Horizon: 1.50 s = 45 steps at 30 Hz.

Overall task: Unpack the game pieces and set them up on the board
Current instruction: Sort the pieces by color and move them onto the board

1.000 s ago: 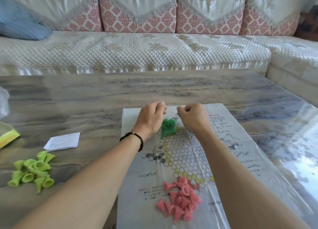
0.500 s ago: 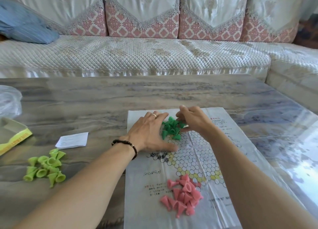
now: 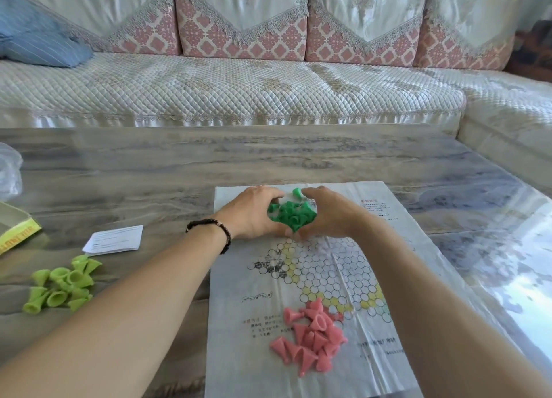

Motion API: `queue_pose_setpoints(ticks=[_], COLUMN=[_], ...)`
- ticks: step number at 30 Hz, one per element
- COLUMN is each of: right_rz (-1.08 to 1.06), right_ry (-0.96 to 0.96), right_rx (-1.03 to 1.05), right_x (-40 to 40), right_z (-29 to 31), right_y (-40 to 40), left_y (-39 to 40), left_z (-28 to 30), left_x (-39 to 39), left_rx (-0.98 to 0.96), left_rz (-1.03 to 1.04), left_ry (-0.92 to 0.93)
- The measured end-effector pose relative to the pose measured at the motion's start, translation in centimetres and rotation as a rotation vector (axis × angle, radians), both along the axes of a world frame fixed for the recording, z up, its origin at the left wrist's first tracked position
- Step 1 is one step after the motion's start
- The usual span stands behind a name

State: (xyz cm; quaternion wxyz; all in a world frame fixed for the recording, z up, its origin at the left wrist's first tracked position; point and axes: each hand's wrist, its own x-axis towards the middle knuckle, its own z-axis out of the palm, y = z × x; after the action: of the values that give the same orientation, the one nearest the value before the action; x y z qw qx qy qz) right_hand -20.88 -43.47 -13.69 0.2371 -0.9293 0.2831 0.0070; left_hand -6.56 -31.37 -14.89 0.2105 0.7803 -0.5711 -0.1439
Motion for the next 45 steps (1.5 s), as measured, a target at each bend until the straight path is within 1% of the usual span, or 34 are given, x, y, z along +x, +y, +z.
queue_pose_setpoints(ticks=[2, 4, 8, 13, 17, 21, 24, 27, 31, 35, 37, 42, 45], right_rz=[0.006, 0.017, 0.009, 0.054, 0.102, 0.008, -0.029, -0.03, -0.122, -0.186, -0.164, -0.067, 0.019], right_ry=[0.001, 0.006, -0.045, 0.023, -0.004, -0.094, -0.132, -0.156, -0.22, -0.292, -0.308, -0.302, -0.294], right_rx=[0.007, 0.017, 0.061, 0.049, 0.097, 0.164, 0.163, 0.135, 0.045, -0.08, -0.132, -0.394, -0.498], right_x=[0.9, 1.6, 1.9, 2.5, 2.8, 0.9, 0.1, 0.2, -0.2, -1.0, -0.9, -0.3, -0.3], right_z=[0.3, 0.4, 0.3, 0.6, 0.8, 0.4, 0.0, -0.1, 0.2, 0.6, 0.8, 0.9, 0.6], right_y=[-0.2, -0.3, -0.7, -0.7, -0.7, -1.3, -1.0, 0.3, 2.1, 4.8, 7.0, 14.0, 18.4], left_y=[0.4, 0.5, -0.2, -0.6, -0.3, -0.1, -0.1, 0.2, 2.2, 6.4, 9.2, 16.7, 21.1], left_z=[0.4, 0.4, 0.3, 0.0, -0.1, -0.1, -0.2, -0.3, -0.2, -0.1, 0.1, 0.9, 0.9], left_x=[0.4, 0.5, 0.2, 0.4, 0.6, 1.2, 1.2, 0.8, 0.3, -0.3, -0.5, -1.4, -1.9], left_rx=[0.047, 0.064, 0.02, -0.018, -0.066, -0.047, -0.032, -0.076, -0.129, -0.128, -0.119, -0.13, -0.1], left_rz=[-0.021, -0.023, 0.009, 0.035, 0.049, 0.058, 0.04, 0.029, 0.039, 0.038, 0.058, 0.069, 0.085], left_ry=[0.064, 0.064, 0.063, 0.083, 0.056, 0.052, 0.064, 0.057, 0.029, -0.081, -0.151, -0.378, -0.474])
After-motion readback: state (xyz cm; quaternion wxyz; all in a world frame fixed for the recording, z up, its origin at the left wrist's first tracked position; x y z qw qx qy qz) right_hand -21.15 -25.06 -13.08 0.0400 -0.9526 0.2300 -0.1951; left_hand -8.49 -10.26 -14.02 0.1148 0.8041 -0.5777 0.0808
